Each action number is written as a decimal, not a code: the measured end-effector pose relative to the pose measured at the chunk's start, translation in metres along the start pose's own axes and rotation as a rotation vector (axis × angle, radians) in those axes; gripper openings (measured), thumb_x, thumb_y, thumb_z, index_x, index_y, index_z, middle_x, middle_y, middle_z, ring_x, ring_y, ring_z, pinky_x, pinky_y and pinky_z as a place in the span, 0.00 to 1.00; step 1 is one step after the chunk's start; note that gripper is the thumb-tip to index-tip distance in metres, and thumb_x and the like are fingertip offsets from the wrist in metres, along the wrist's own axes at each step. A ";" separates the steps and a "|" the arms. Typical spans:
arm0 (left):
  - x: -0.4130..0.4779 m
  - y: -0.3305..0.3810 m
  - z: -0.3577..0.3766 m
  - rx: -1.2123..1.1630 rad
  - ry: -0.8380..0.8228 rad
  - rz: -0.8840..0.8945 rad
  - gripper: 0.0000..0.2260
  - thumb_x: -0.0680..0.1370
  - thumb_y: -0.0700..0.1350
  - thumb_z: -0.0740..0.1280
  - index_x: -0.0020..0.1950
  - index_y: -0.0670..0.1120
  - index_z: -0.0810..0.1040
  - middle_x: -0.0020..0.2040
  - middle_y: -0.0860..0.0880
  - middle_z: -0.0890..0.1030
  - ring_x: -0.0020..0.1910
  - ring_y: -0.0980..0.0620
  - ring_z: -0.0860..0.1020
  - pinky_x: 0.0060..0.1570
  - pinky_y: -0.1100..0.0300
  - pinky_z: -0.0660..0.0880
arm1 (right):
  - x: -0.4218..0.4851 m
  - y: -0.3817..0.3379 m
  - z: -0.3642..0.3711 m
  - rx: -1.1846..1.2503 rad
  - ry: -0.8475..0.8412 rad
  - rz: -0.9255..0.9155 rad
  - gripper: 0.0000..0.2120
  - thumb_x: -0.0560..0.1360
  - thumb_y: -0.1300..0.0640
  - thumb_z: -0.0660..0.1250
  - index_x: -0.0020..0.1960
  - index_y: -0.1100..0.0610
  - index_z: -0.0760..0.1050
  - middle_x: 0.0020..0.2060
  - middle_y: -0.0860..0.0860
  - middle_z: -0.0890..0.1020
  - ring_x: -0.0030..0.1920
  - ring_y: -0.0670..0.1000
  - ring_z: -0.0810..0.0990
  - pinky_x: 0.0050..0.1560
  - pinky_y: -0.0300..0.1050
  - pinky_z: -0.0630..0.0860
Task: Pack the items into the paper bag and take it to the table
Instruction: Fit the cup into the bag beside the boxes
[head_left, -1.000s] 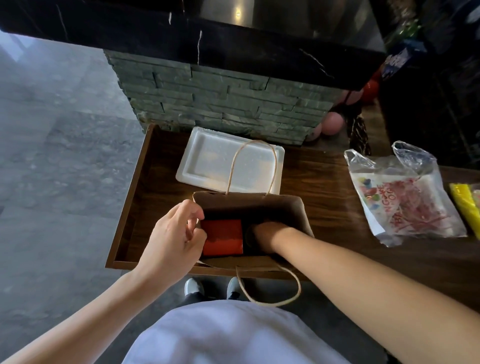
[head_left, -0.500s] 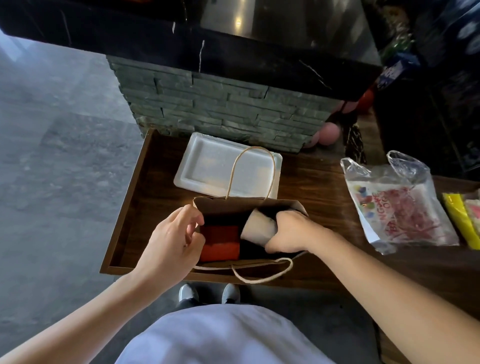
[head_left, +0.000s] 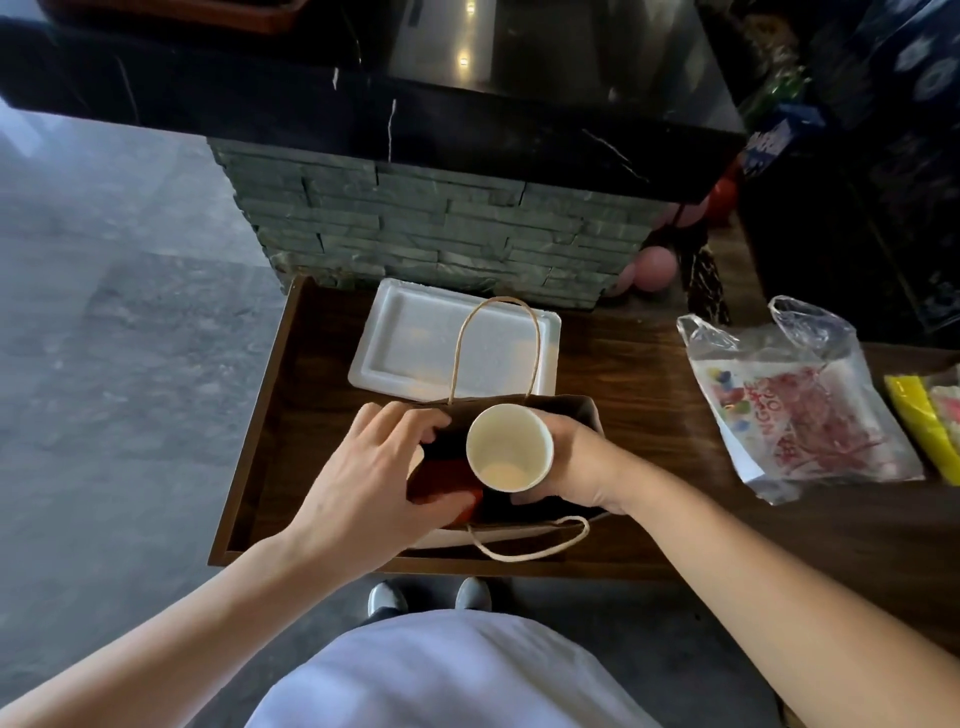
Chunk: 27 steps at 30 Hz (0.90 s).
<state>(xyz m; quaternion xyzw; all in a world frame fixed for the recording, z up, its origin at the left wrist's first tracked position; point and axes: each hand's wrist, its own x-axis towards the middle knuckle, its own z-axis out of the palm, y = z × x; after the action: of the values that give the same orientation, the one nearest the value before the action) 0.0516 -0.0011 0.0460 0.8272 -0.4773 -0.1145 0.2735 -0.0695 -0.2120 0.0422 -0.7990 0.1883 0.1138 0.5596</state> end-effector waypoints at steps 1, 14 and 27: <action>0.003 0.004 0.000 -0.012 -0.022 0.008 0.35 0.66 0.67 0.72 0.69 0.52 0.71 0.59 0.56 0.78 0.59 0.55 0.69 0.56 0.63 0.69 | 0.001 0.002 0.001 -0.017 0.026 -0.028 0.37 0.61 0.65 0.81 0.60 0.34 0.74 0.56 0.40 0.81 0.60 0.41 0.76 0.59 0.38 0.75; 0.027 0.026 0.020 -0.076 0.000 0.114 0.25 0.72 0.57 0.74 0.66 0.50 0.75 0.58 0.54 0.82 0.58 0.51 0.74 0.56 0.51 0.73 | -0.028 -0.012 -0.007 -0.108 0.163 -0.081 0.43 0.60 0.52 0.84 0.66 0.42 0.62 0.60 0.44 0.71 0.62 0.45 0.72 0.58 0.45 0.77; 0.012 0.008 0.020 0.062 0.129 -0.016 0.25 0.66 0.39 0.75 0.62 0.47 0.77 0.59 0.44 0.70 0.58 0.43 0.66 0.53 0.47 0.73 | -0.019 -0.018 -0.013 -0.545 -0.025 0.109 0.39 0.61 0.54 0.77 0.64 0.41 0.59 0.61 0.45 0.67 0.58 0.50 0.71 0.49 0.46 0.79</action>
<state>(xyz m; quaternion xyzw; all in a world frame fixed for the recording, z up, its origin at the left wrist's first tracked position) 0.0433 -0.0213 0.0345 0.8446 -0.4555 -0.0482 0.2771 -0.0796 -0.2153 0.0696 -0.9073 0.1864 0.2001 0.3193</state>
